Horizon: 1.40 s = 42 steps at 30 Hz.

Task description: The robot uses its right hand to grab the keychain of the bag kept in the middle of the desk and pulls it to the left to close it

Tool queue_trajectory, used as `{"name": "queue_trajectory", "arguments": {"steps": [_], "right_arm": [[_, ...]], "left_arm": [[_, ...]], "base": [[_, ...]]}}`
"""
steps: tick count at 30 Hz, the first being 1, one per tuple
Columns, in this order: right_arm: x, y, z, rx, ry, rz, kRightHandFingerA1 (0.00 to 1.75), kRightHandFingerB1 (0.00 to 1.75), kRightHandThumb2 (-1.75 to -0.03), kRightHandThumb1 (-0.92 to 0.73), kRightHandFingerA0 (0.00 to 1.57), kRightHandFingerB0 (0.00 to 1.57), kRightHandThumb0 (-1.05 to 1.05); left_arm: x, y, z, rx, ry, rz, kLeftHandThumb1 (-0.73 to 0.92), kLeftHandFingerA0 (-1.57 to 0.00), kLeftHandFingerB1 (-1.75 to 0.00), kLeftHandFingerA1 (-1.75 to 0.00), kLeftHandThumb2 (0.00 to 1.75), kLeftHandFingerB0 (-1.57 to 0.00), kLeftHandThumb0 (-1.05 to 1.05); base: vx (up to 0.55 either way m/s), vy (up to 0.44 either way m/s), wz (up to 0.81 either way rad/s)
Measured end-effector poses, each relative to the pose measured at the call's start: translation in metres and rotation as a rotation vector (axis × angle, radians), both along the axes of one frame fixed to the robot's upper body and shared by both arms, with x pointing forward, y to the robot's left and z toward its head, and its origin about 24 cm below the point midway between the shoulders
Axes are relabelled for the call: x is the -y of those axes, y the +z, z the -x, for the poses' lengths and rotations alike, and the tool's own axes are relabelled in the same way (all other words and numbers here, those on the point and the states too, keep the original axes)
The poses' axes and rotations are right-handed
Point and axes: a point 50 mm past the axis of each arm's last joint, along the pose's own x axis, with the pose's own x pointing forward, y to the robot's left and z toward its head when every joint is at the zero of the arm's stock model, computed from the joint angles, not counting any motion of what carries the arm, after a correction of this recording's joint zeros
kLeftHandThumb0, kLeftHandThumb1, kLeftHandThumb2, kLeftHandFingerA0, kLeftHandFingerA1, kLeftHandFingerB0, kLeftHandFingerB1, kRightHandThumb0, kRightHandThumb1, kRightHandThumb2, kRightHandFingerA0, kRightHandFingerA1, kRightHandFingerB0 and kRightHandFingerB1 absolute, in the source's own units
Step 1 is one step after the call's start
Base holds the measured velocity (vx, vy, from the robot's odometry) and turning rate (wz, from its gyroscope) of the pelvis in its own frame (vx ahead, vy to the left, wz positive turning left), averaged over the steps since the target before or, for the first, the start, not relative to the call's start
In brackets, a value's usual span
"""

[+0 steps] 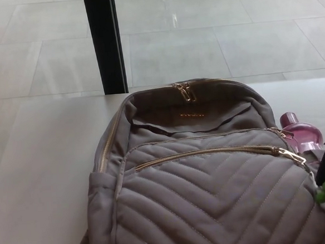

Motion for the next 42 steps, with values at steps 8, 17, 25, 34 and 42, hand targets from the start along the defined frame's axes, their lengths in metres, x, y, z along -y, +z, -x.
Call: {"name": "queue_trajectory", "arguments": {"steps": [8, 17, 25, 34, 42], "right_arm": [[-0.003, 0.007, -0.005, 0.074, -0.059, -0.175, 1.75, 1.52, -1.21, -0.41, 0.87, 0.74, -0.06], [-0.008, 0.026, -0.019, 0.131, -0.053, -0.212, 1.75, 1.5, -1.29, -0.36, 0.9, 0.77, -0.07], [-0.026, 0.034, -0.029, 0.111, 0.038, -0.155, 1.75, 1.54, -1.24, -0.4, 0.91, 0.77, -0.17], [-0.06, 0.031, -0.04, 0.062, 0.17, -0.088, 1.75, 1.52, -1.23, -0.44, 0.93, 0.81, -0.21], [-0.091, 0.02, -0.051, 0.018, 0.267, -0.018, 1.75, 1.64, -1.17, -0.42, 0.93, 0.71, -0.23]], "left_arm": [[0.0, 0.0, 0.002, -0.004, 0.004, -0.002, 0.83, -0.66, -0.55, -0.66, 0.97, -0.59, -0.95], [0.0, 0.0, 0.002, 0.0, 0.006, -0.009, 0.82, -0.67, -0.54, -0.66, 0.96, -0.59, -0.97], [-0.001, 0.0, 0.001, 0.004, 0.003, -0.012, 0.92, -0.67, -0.51, -0.63, 0.84, -0.61, -0.9], [-0.001, 0.001, -0.001, 0.01, -0.003, -0.016, 0.92, -0.67, -0.5, -0.63, 0.84, -0.61, -0.89], [-0.001, 0.002, -0.003, 0.012, -0.012, -0.019, 0.8, -0.62, -0.61, -0.69, 1.21, -0.55, -0.83]], "base": [[0.0, 0.0, 0.0], [0.0, 0.0, 0.0], [0.0, 0.0, 0.0], [0.0, 0.0, 0.0], [0.0, 0.0, 0.0]]}}
